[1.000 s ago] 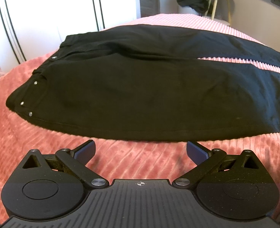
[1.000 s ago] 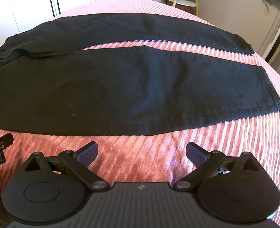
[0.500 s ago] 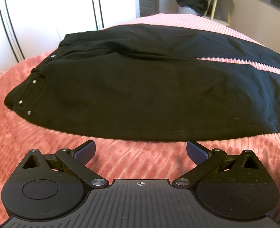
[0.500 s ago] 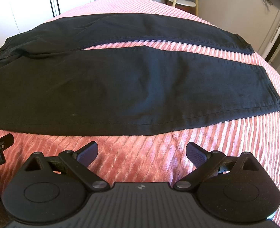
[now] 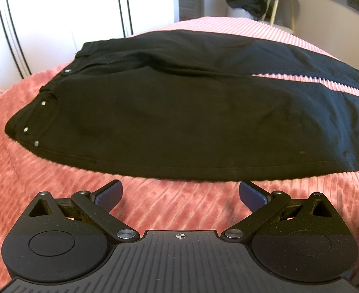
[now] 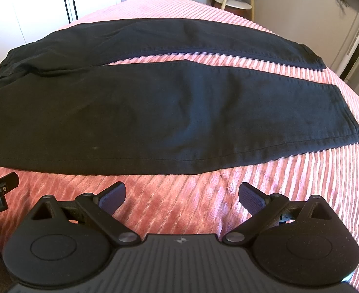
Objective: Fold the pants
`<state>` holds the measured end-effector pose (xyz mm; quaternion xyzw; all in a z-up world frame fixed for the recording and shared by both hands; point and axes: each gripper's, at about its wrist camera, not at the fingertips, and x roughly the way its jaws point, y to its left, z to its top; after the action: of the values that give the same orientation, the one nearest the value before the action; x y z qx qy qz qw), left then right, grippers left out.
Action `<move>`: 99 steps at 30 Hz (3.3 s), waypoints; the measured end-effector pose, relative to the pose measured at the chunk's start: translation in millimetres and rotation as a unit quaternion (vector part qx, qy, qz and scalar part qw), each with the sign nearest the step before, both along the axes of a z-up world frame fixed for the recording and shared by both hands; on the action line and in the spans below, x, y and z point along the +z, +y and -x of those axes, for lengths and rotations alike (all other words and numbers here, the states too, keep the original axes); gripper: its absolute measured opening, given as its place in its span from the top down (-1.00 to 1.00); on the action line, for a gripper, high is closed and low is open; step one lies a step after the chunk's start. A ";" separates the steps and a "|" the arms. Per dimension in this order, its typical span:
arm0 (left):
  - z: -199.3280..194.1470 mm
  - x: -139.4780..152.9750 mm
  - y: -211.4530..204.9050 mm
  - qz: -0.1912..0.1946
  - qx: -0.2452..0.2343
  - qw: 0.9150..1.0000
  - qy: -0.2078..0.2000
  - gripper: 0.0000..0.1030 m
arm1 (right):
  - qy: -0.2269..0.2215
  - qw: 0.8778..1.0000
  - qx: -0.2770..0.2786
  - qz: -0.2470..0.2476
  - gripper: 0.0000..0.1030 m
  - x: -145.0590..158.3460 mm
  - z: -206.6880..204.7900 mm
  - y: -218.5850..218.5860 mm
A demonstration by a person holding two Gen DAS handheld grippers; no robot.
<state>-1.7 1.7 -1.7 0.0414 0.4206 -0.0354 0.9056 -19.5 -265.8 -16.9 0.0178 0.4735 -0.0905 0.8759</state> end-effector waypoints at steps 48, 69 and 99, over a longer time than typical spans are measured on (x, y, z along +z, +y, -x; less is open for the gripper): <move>-2.0 1.1 3.7 0.019 0.004 1.000 0.010 -1.00 | 0.007 1.000 -0.002 -0.028 -0.92 -1.1 -3.4 -6.4; -43.5 18.1 31.0 0.017 0.084 0.996 -0.034 -1.00 | 0.043 0.974 -0.149 -0.164 -0.93 -34.3 -77.2 -112.2; -132.8 -53.1 74.6 0.055 0.180 0.978 -0.089 -1.00 | -0.033 0.909 -0.394 -0.134 -0.83 -19.0 -407.1 -249.4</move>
<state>131.1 76.3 -54.8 -0.0820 0.3361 0.1085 0.9320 387.6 -515.2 -35.9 0.3233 0.4067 -0.3636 0.7732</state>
